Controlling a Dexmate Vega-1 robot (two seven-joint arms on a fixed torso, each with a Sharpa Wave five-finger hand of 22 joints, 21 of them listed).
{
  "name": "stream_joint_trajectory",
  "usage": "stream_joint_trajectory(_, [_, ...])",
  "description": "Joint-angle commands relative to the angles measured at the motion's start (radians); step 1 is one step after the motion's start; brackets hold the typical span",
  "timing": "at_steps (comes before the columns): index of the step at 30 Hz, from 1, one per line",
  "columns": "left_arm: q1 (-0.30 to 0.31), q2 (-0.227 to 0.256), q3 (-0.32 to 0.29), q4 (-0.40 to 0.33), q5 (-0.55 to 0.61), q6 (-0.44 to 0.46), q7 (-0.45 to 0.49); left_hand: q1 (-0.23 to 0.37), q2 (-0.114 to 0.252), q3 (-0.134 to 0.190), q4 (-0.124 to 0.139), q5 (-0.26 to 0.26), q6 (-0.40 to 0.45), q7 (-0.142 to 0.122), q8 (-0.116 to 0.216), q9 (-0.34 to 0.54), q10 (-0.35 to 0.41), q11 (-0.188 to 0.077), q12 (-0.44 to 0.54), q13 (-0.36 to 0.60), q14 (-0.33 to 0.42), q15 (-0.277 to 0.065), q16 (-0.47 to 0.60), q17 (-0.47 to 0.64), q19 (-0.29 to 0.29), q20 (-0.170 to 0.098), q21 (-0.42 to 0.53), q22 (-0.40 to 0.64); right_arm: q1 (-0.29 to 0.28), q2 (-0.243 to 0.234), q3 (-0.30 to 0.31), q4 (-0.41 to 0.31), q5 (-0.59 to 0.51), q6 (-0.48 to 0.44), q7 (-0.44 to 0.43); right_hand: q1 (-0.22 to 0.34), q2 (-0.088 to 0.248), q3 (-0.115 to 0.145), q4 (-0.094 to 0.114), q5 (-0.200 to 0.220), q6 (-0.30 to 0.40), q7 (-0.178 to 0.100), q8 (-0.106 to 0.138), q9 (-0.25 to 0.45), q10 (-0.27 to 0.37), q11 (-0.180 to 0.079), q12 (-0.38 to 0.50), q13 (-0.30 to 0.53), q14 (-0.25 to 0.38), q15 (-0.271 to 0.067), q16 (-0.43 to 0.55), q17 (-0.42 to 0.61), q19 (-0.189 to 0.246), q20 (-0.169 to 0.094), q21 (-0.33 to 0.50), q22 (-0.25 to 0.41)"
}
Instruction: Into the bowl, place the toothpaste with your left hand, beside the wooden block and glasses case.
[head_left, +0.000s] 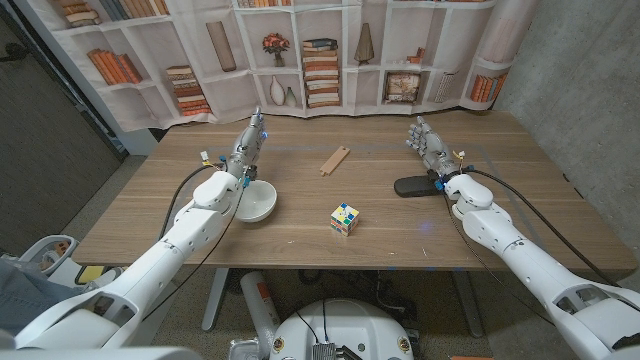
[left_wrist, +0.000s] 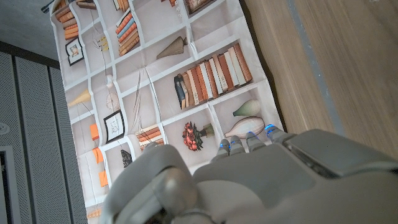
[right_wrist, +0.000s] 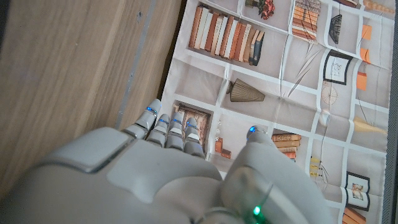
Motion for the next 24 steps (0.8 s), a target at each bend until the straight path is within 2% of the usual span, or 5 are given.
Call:
stream_joint_trajectory(1, [-0.014, 0.021, -0.009, 0.027, 0.004, -0.011, -0.027, 0.016, -0.002, -0.002, -0.006, 0.009, 0.011, 0.002, 0.011, 0.004, 0.008, 0.000, 0.006, 0.004, -0.036, -0.002, 0.005, 0.003, -0.110, 0.005, 0.005, 0.005, -0.004, 0.009, -0.011, -0.018, -0.018, -0.012, -0.036, 0.011, 0.003, 0.004, -0.008, 0.003, 0.009, 0.003, 0.002, 0.005, 0.004, -0.001, 0.005, 0.003, 0.005, 0.007, -0.001, 0.003, 0.004, -0.005, -0.003, 0.002])
stream_joint_trajectory(11, [0.000, 0.035, -0.030, 0.054, 0.013, -0.068, -0.030, 0.026, 0.002, 0.000, -0.011, 0.011, 0.029, -0.001, 0.014, 0.003, 0.027, -0.004, 0.011, 0.004, -0.019, -0.005, 0.007, 0.003, -0.095, 0.004, 0.009, 0.005, 0.007, 0.021, -0.026, -0.026, -0.042, -0.023, -0.065, 0.011, 0.004, 0.003, -0.009, 0.002, 0.009, 0.002, 0.001, 0.005, 0.005, 0.001, 0.005, 0.003, 0.007, 0.007, -0.002, 0.004, 0.004, -0.004, -0.009, 0.002])
stream_joint_trajectory(17, [0.011, 0.067, -0.039, 0.036, 0.009, -0.040, -0.034, 0.035, 0.004, 0.000, -0.015, 0.013, 0.046, 0.001, 0.016, 0.004, 0.042, -0.001, 0.012, 0.004, -0.003, -0.005, 0.009, 0.003, -0.059, 0.001, 0.022, 0.006, 0.014, 0.029, -0.032, -0.027, -0.050, -0.031, -0.078, 0.010, 0.004, 0.003, -0.009, 0.002, 0.011, 0.002, 0.002, 0.005, 0.006, 0.001, 0.004, 0.003, 0.007, 0.007, -0.002, 0.004, 0.004, -0.003, -0.012, 0.002])
stream_joint_trajectory(24, [0.023, 0.091, -0.044, 0.018, 0.032, -0.045, -0.019, 0.040, 0.004, -0.001, -0.017, 0.014, 0.056, 0.002, 0.017, 0.004, 0.052, 0.003, 0.014, 0.005, 0.006, -0.003, 0.009, 0.003, -0.053, 0.001, 0.022, 0.007, 0.028, 0.035, -0.038, -0.016, -0.059, -0.027, -0.079, 0.011, 0.005, 0.003, -0.011, 0.001, 0.012, 0.001, 0.002, 0.005, 0.009, -0.003, 0.005, 0.003, 0.011, 0.001, -0.001, 0.004, 0.006, -0.003, -0.016, 0.003])
